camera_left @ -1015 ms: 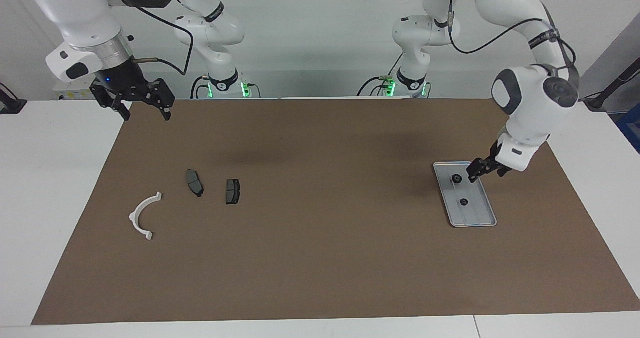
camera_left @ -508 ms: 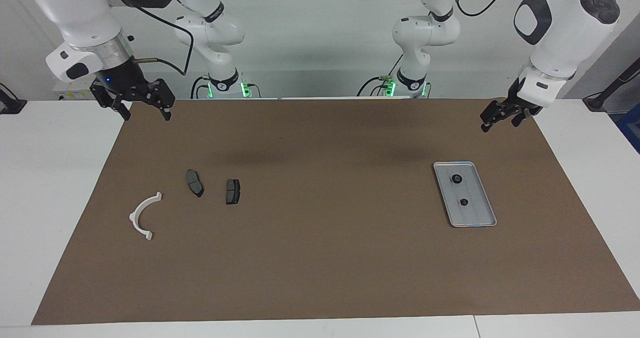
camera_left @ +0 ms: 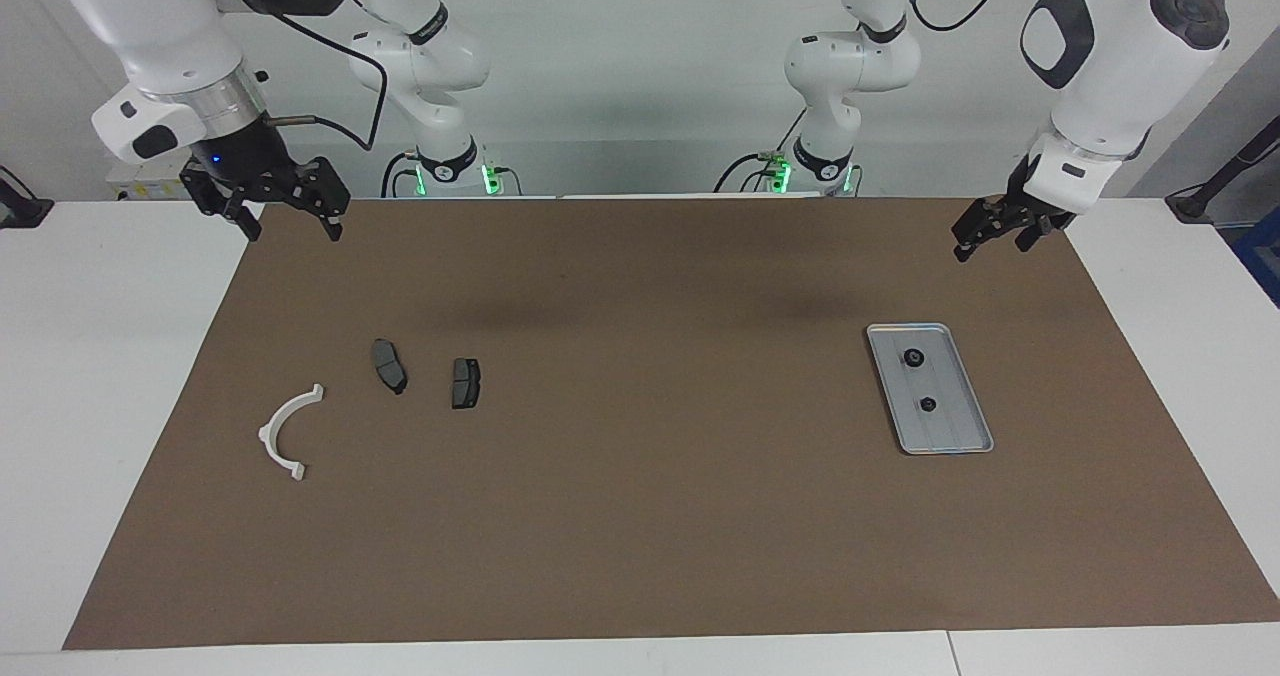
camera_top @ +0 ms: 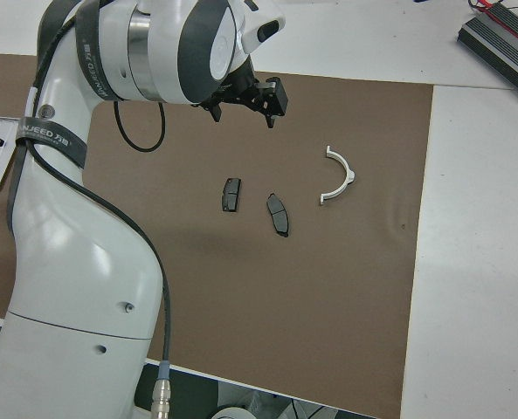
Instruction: Pick bearing gear from pile to tray
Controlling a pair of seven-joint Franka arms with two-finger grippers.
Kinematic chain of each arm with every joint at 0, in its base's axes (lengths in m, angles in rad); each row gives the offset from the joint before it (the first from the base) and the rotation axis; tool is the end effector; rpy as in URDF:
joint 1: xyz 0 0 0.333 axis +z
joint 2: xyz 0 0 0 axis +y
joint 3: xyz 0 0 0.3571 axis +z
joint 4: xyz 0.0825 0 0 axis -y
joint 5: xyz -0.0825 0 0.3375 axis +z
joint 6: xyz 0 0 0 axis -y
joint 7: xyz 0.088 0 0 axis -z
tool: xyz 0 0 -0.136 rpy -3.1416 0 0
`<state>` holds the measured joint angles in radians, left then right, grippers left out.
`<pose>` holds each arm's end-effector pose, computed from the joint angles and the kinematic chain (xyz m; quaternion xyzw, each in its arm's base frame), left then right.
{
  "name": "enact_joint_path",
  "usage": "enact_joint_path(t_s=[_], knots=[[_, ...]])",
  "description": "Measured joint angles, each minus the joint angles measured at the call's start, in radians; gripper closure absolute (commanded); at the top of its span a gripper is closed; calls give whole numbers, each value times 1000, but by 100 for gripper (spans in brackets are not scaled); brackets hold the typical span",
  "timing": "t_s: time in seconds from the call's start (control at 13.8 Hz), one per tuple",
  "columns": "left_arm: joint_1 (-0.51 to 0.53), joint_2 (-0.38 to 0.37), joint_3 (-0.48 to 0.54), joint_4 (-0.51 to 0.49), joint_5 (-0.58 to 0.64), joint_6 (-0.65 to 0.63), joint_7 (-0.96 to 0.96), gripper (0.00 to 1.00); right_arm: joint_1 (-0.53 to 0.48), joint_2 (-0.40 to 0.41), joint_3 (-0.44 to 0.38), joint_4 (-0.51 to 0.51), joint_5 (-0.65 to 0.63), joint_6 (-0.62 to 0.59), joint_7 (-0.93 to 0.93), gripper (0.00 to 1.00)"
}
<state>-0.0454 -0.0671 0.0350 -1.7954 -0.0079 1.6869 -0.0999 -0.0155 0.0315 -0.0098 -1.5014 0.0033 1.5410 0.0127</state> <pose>0.4869 -0.0055 0.5838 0.9988 0.0452 -0.0210 0.0039 0.5168 -0.0125 0.6473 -0.9998 0.0189 -0.0041 0.0015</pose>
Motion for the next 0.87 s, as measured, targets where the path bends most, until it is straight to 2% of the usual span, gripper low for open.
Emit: enact_joint_path(t_s=[0.51,0.87], knots=[[0,-13,-14,27,0,-12,29,0,0,-3,0,0,0,0,0,0],[-1,9,-13,48,0,-11,55,0,0,-4,0,0,0,0,0,0]])
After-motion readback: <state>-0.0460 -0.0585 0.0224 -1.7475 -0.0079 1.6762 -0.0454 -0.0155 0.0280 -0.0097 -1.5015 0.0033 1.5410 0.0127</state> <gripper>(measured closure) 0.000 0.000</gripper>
